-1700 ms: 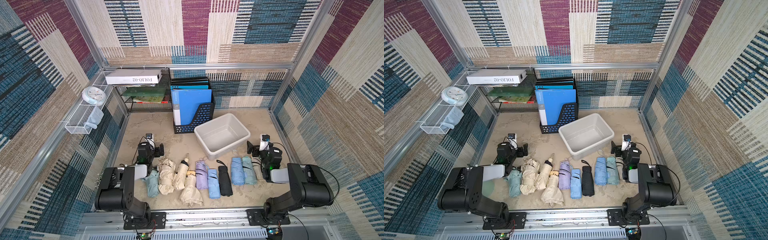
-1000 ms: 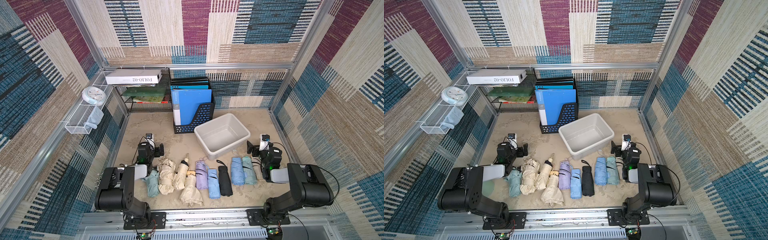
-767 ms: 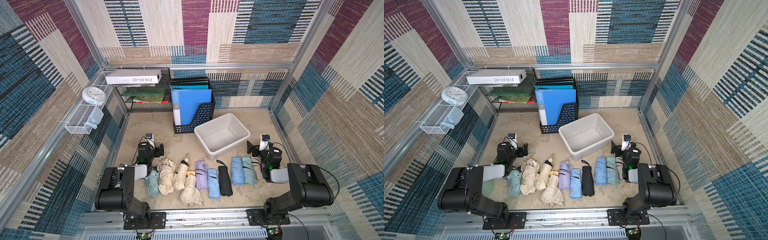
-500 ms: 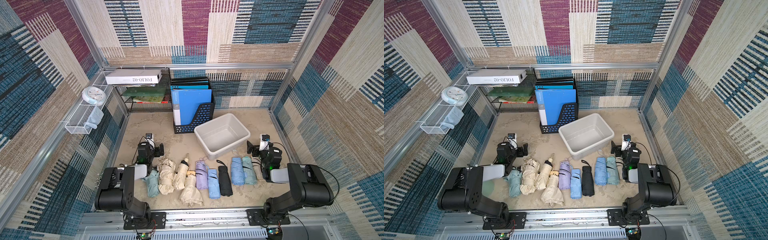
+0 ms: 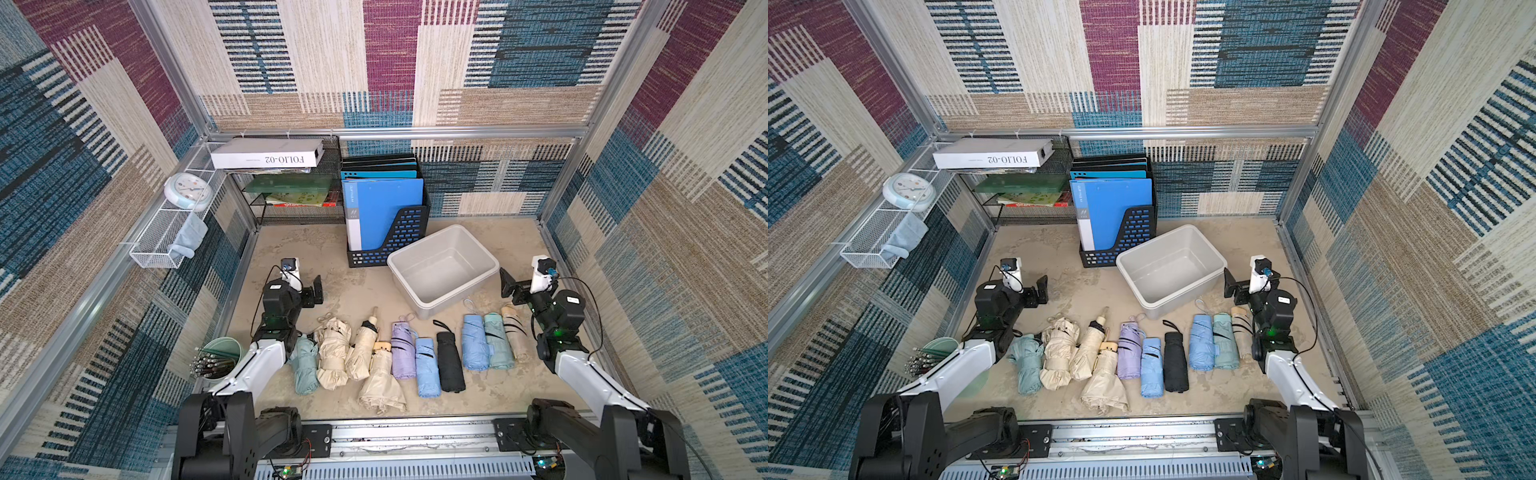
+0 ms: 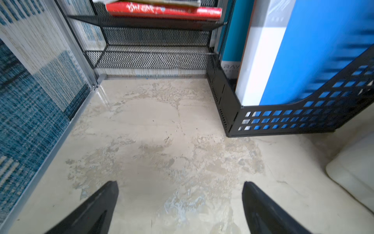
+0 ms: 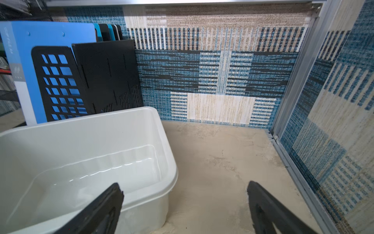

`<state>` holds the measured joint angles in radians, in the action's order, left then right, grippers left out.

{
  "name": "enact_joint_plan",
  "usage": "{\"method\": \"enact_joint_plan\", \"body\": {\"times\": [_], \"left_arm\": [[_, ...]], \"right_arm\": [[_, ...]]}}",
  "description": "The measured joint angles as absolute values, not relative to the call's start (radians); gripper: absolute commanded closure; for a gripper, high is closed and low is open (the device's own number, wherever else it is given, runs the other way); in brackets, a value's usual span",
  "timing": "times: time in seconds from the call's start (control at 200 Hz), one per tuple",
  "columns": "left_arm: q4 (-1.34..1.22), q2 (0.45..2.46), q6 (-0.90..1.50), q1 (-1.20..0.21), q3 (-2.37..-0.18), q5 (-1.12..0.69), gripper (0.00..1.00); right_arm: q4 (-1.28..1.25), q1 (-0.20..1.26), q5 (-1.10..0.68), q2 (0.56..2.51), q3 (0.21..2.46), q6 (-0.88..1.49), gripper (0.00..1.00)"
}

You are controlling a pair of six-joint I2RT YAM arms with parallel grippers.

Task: Put the umbrella into the storage box
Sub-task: Pick up the umbrella from the center of the board.

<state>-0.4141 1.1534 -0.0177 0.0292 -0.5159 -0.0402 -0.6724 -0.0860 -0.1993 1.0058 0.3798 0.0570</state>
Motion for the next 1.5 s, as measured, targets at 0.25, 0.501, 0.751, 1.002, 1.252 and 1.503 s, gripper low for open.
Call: {"method": "enact_joint_plan", "body": {"times": [0.25,0.501,0.751,1.002,1.252,1.503], "left_arm": [[-0.161,1.042,0.103,0.029,-0.690,0.002,0.00],[0.171,1.046,0.276,0.030,-0.842,-0.135,0.02],[0.300,1.016,0.475,0.022,-0.793,-0.318,0.08],[0.324,0.921,0.606,-0.024,-0.731,-0.385,0.09],[0.330,0.870,0.708,-0.130,-0.694,-0.360,0.10],[0.329,0.885,0.758,-0.256,-0.693,-0.301,0.10]], "right_arm": [[-0.255,-0.090,-0.127,0.904,0.549,0.282,0.08],[0.083,-0.073,-0.278,0.914,0.669,0.460,0.24],[0.378,0.075,-0.326,0.862,0.738,0.539,0.29],[0.586,0.334,-0.263,0.850,0.740,0.645,0.34],[0.640,0.598,-0.163,0.907,0.700,0.773,0.28],[0.627,0.807,-0.076,1.028,0.659,0.879,0.26]]}}
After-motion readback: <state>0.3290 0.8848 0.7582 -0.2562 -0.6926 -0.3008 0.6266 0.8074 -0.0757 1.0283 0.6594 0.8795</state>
